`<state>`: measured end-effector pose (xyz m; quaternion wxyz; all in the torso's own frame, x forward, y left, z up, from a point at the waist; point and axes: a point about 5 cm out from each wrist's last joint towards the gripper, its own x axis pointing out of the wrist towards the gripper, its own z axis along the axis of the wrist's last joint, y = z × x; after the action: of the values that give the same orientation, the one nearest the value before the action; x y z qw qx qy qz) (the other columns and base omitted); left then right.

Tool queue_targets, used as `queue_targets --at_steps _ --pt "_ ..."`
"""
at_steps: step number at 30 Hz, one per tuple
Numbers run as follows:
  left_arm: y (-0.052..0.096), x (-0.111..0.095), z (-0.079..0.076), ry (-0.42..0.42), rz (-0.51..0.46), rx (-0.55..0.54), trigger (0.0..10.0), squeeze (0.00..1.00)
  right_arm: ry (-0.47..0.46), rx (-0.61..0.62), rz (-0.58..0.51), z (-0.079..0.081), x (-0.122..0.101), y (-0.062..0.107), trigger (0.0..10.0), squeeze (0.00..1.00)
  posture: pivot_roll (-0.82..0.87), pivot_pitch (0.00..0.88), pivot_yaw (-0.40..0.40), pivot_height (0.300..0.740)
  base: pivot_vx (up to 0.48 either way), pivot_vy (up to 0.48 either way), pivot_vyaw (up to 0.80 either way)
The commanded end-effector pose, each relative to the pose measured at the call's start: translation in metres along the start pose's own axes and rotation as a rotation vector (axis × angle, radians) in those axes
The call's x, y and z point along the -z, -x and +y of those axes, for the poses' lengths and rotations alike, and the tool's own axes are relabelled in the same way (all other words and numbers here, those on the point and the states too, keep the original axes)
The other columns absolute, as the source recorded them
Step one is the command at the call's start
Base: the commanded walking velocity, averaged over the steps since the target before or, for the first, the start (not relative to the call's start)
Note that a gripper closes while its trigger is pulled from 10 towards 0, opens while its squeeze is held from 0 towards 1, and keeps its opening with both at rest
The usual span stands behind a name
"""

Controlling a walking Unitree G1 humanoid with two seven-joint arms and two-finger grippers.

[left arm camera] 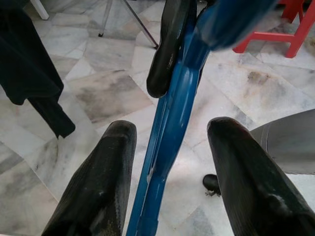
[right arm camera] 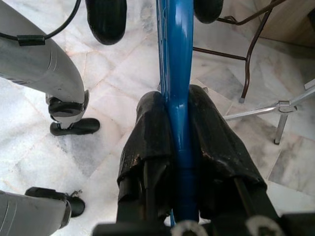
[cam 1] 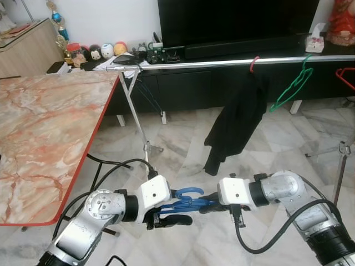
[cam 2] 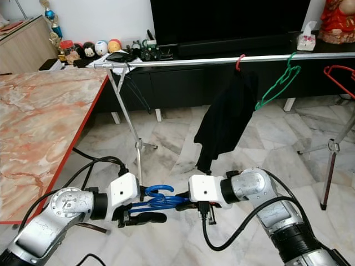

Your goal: Hang hanger

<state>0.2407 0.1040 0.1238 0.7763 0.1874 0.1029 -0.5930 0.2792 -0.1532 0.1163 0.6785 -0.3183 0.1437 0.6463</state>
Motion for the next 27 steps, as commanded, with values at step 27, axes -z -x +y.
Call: queue_targets --at_steps 27 --pt "-0.0011 0.0063 0.0007 -0.017 0.062 0.026 0.0 0.0 0.02 -0.01 -0.028 -0.0004 -0.0087 -0.0009 10.0 0.0 -0.14 0.0 0.106 0.74 0.0 0.0 0.0"
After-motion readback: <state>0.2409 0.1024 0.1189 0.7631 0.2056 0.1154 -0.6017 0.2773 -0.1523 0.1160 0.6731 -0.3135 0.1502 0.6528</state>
